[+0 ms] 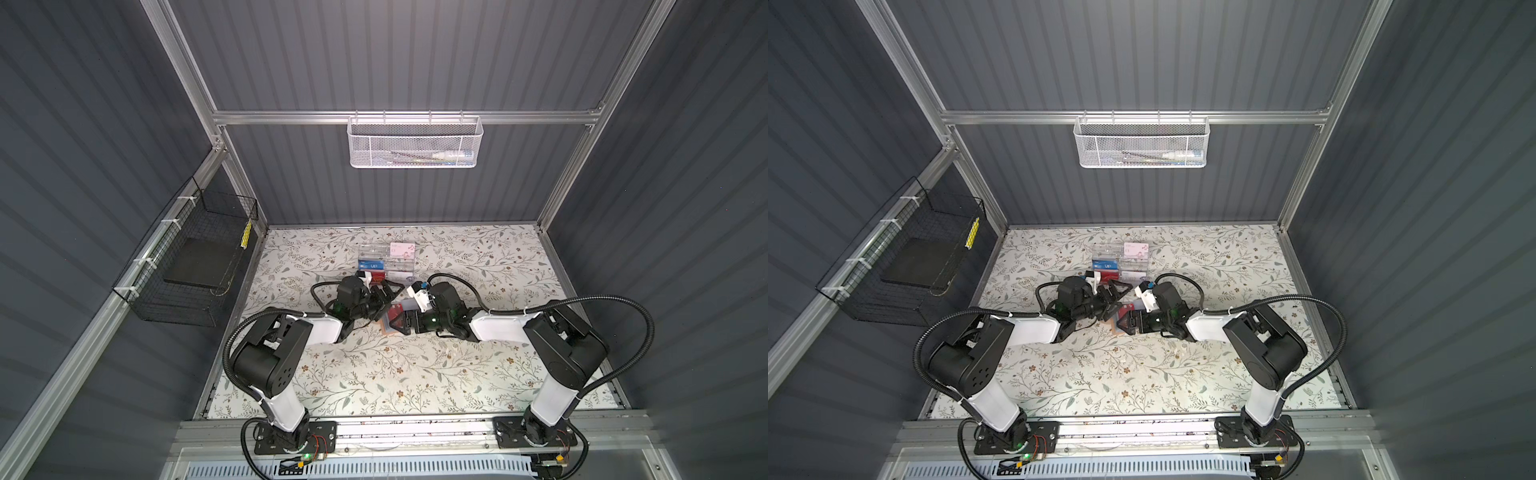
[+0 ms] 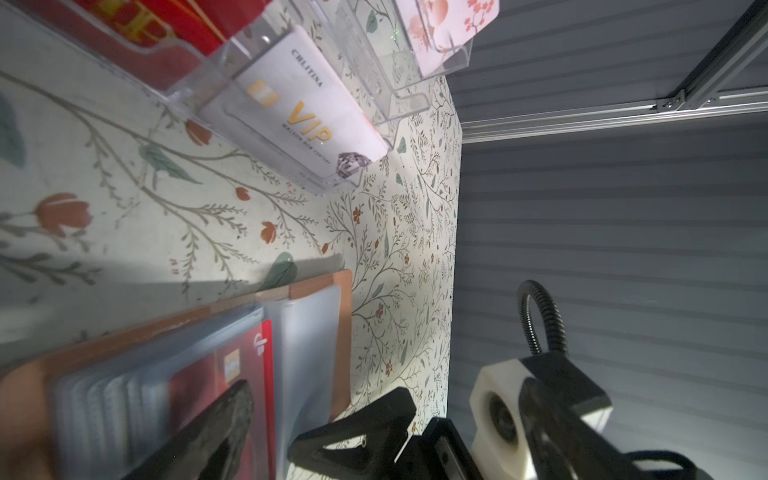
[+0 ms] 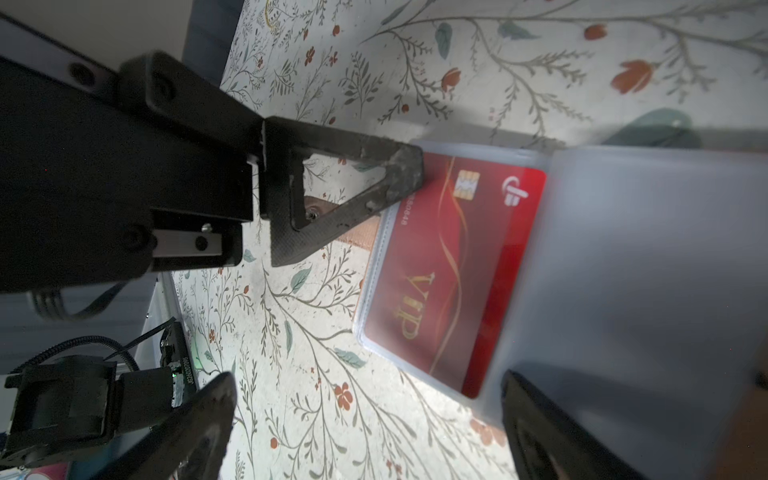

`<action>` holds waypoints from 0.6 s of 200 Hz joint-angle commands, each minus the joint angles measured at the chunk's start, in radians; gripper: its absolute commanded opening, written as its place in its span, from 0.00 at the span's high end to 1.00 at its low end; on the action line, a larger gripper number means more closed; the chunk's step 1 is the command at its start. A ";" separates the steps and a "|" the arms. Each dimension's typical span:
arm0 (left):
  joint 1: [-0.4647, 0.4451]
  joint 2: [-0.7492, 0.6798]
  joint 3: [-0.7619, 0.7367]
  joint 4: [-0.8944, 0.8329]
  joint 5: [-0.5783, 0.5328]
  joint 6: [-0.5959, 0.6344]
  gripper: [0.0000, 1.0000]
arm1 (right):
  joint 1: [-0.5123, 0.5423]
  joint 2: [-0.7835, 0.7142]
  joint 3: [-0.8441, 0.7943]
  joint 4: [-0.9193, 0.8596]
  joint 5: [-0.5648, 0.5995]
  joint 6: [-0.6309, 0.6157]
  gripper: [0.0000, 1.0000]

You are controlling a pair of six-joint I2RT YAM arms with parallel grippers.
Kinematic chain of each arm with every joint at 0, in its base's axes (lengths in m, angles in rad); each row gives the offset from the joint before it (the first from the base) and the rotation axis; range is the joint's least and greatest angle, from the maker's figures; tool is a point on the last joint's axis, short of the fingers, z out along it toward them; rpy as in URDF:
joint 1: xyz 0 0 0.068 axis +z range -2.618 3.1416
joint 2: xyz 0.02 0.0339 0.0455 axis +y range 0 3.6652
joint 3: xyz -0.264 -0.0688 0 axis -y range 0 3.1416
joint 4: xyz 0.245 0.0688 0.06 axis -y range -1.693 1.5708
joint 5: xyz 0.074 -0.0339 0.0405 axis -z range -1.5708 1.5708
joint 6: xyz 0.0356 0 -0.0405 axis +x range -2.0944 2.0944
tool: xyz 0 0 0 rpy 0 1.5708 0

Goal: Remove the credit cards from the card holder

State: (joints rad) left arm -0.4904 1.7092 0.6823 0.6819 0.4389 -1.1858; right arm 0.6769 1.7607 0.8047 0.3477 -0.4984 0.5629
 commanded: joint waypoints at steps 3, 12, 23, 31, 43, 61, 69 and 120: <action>0.001 0.022 -0.022 0.010 0.002 0.029 0.00 | -0.017 0.021 0.018 0.011 -0.023 0.032 0.01; 0.001 0.030 -0.027 0.019 0.002 0.029 0.00 | -0.020 0.023 0.015 0.011 -0.022 0.037 0.01; 0.002 0.039 -0.033 0.026 0.000 0.031 0.00 | -0.022 0.025 0.013 0.011 -0.020 0.041 0.01; 0.003 0.045 -0.039 0.035 0.002 0.027 0.00 | -0.024 0.029 0.016 0.007 -0.020 0.045 0.01; 0.003 0.055 -0.045 0.047 0.004 0.025 0.00 | -0.030 0.039 0.020 0.003 -0.027 0.052 0.02; 0.004 0.072 -0.051 0.062 0.005 0.020 0.00 | -0.037 0.059 0.033 -0.012 -0.039 0.065 0.02; 0.004 0.080 -0.056 0.073 0.007 0.018 0.00 | -0.042 0.067 0.032 -0.010 -0.044 0.073 0.02; 0.012 0.141 -0.084 0.151 0.017 -0.007 0.00 | -0.070 0.091 0.014 0.047 -0.094 0.134 0.06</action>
State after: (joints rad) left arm -0.4889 1.7950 0.6380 0.8482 0.4503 -1.1835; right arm 0.6193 1.8214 0.8230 0.3786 -0.5617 0.6563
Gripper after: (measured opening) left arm 0.998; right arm 0.954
